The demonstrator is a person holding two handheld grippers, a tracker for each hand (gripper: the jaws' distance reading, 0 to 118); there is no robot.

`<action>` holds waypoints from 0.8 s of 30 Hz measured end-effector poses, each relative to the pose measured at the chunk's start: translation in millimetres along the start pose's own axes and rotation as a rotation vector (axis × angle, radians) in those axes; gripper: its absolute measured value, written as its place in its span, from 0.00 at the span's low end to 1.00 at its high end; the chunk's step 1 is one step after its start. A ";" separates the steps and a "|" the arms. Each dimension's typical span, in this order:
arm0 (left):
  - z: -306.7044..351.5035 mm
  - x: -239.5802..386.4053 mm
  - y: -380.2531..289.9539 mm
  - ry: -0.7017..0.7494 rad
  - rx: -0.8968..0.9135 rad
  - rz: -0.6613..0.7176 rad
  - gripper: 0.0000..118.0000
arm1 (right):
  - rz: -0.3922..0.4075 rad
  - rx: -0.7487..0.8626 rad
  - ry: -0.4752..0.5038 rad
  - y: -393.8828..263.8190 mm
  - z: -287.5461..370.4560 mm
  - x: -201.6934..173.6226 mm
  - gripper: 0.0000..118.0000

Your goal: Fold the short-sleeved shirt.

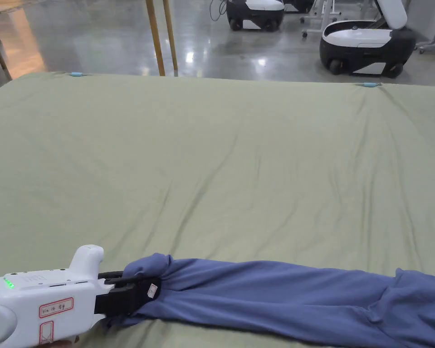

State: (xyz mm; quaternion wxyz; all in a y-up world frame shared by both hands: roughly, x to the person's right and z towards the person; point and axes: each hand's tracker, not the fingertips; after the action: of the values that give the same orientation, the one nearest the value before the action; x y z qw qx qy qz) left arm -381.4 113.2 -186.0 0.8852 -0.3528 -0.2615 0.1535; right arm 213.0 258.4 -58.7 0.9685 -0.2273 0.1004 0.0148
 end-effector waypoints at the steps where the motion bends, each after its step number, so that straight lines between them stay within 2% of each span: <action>1: 1.7 -2.3 3.2 -0.015 0.006 0.014 0.12 | -0.004 -0.001 -0.001 0.3 0.1 0.3 0.01; 6: 19.3 -16.6 25.0 -0.025 0.055 0.092 0.12 | 0.003 -0.003 -0.012 3.7 -0.5 -0.7 0.01; 11: 66.9 -54.0 36.9 0.135 0.090 0.121 0.12 | -0.005 0.003 0.000 5.1 -1.1 -2.0 0.01; 16: 103.3 -80.7 31.1 0.198 0.072 0.198 0.12 | 0.000 0.001 0.010 4.4 -5.1 -5.3 0.01; 19: 111.5 -62.8 42.3 0.154 0.074 0.219 0.12 | -0.001 -0.002 0.019 3.6 -7.2 -6.0 0.01; 22: 108.7 -18.5 63.2 0.062 0.106 0.200 0.12 | -0.010 -0.003 0.029 2.5 -8.7 -4.8 0.01; 24: 96.2 12.5 75.2 0.035 0.112 0.245 0.12 | -0.014 -0.005 0.038 1.5 -9.5 -3.6 0.01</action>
State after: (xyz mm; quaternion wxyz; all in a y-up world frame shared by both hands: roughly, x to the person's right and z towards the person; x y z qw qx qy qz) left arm -432.7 224.2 -175.5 0.8827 -0.3345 -0.1919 0.2685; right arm 207.6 255.5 -66.9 0.9660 -0.2305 0.1168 0.0038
